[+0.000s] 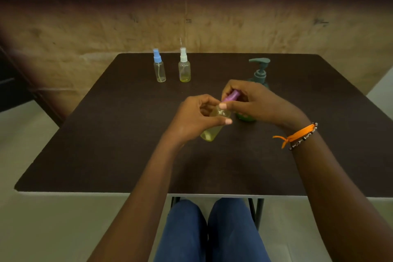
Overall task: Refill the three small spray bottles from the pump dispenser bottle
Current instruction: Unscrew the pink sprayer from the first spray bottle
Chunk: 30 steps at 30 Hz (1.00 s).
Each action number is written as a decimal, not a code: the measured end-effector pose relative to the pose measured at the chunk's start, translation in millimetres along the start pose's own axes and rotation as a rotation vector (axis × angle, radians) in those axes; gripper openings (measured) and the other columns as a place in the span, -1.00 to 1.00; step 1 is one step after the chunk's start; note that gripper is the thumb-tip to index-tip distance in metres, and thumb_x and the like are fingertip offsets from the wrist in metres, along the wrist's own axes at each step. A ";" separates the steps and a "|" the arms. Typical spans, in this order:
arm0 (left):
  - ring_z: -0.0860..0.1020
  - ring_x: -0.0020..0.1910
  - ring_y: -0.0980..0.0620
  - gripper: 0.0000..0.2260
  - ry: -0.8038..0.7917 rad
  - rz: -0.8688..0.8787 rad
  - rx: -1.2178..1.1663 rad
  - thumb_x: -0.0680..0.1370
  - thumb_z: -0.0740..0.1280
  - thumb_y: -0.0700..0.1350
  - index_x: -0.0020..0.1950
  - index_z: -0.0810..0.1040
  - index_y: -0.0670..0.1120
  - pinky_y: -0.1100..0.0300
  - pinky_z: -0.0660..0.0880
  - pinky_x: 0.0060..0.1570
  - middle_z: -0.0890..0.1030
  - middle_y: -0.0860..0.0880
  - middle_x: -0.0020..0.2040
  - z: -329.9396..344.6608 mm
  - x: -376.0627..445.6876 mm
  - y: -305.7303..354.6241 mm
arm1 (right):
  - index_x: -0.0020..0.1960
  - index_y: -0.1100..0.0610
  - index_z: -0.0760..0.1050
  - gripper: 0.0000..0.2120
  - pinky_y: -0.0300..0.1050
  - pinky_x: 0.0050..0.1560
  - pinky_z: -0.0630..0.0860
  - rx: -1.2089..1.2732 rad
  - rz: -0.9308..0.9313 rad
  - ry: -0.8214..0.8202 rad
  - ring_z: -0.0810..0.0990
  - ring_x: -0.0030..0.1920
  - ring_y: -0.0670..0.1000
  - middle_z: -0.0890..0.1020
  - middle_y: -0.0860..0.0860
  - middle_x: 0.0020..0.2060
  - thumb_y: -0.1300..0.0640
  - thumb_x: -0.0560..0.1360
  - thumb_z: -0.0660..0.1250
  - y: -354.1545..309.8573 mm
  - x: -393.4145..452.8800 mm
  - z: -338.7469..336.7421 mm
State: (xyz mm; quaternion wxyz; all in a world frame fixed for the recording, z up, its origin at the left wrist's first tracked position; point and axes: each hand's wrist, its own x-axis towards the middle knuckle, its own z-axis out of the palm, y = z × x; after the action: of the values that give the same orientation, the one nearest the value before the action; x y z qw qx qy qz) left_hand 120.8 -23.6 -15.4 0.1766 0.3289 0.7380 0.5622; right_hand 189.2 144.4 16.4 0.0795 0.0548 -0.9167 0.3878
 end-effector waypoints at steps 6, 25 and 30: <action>0.63 -0.01 0.03 -0.70 0.088 -0.002 -0.017 0.31 0.55 -0.14 0.01 0.62 -0.03 0.10 0.55 0.07 0.68 -0.04 -0.05 4.8 2.5 -5.0 | 0.04 0.20 0.54 -0.77 -0.01 0.09 0.52 -0.006 -0.067 -0.008 0.57 0.02 0.07 0.58 0.08 -0.02 0.37 0.42 0.42 -4.7 -1.9 -5.3; 0.58 0.09 0.05 -0.72 0.213 -0.055 -0.242 0.42 0.44 -0.26 0.02 0.51 0.03 0.18 0.53 0.04 0.61 -0.05 0.08 43.8 16.7 -29.3 | 0.01 0.00 0.42 -0.69 -0.22 0.00 0.54 0.236 -0.034 0.955 0.58 -0.01 0.04 0.51 0.01 -0.03 0.37 0.42 0.25 18.0 -68.7 6.7; 0.59 0.10 0.04 -0.72 0.254 -0.079 -0.211 0.40 0.48 -0.21 -0.03 0.50 0.10 0.08 0.55 0.09 0.63 -0.03 0.07 58.0 22.8 -37.5 | 0.16 0.22 0.52 -0.69 -0.45 -0.03 0.45 0.064 0.202 1.200 0.52 -0.02 -0.26 0.49 0.09 0.06 0.43 0.45 0.33 45.6 -82.8 30.1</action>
State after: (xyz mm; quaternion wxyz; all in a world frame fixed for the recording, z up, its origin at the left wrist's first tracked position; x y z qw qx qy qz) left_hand 130.2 27.6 -66.1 0.1374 0.2053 0.7035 0.6664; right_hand 260.0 157.5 -51.9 0.5434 -0.2581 -0.7004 0.3841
